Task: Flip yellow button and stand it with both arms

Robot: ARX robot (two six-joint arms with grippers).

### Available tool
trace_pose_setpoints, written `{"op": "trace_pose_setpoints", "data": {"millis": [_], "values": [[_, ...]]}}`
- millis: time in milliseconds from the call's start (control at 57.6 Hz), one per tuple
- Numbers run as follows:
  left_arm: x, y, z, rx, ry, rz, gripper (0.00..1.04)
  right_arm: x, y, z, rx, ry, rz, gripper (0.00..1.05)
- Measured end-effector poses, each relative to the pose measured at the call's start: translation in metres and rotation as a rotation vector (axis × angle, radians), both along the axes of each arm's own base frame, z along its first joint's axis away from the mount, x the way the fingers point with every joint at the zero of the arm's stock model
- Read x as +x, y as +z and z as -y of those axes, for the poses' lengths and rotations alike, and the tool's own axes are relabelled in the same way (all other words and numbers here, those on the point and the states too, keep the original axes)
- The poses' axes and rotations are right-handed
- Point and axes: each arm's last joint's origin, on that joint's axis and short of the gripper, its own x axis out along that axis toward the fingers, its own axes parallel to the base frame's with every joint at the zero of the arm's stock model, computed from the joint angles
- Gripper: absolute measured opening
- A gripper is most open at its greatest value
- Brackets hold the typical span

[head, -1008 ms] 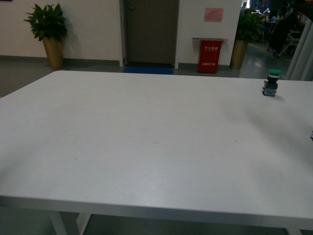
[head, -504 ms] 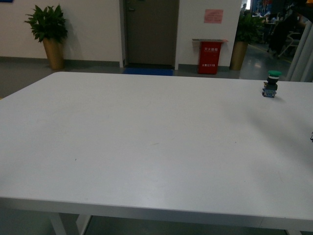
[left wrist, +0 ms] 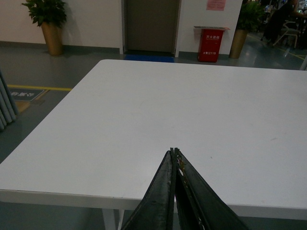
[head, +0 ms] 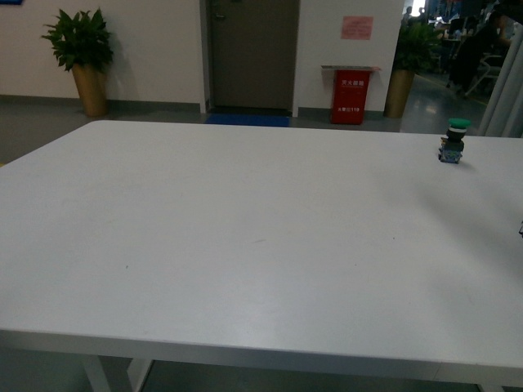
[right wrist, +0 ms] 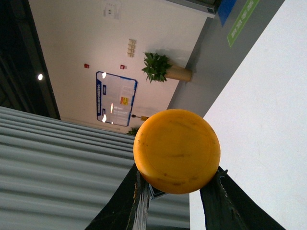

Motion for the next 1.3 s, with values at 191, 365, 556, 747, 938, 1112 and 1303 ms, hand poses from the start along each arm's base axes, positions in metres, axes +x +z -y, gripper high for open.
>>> {"op": "trace_pose_setpoints", "data": {"millis": [191, 365, 556, 747, 938, 1112, 1303], "values": [[-0.005, 0.000, 0.000, 0.000, 0.000, 0.002, 0.04, -0.001, 0.002, 0.000, -0.002, -0.001, 0.006, 0.24], [-0.009, 0.000, 0.000, 0.000, 0.000, 0.002, 0.04, -0.002, 0.003, 0.001, -0.002, -0.001, 0.009, 0.24], [-0.015, -0.002, 0.000, 0.000, 0.001, -0.010, 0.04, -0.002, 0.003, 0.001, -0.004, -0.001, 0.007, 0.24], [-0.023, -0.003, 0.000, 0.000, 0.000, -0.002, 0.04, -0.002, 0.003, 0.000, -0.007, -0.002, 0.008, 0.24], [-0.023, -0.003, 0.000, -0.001, 0.000, -0.005, 0.12, -0.003, 0.003, -0.001, -0.015, -0.010, 0.005, 0.24], [-0.023, -0.003, 0.000, -0.001, 0.000, -0.005, 0.44, 0.004, 0.006, -0.003, -0.126, -0.084, -0.038, 0.24], [-0.023, -0.003, 0.000, -0.001, 0.000, -0.005, 0.76, 0.039, 0.025, 0.000, -0.414, -0.242, -0.057, 0.24]]}}
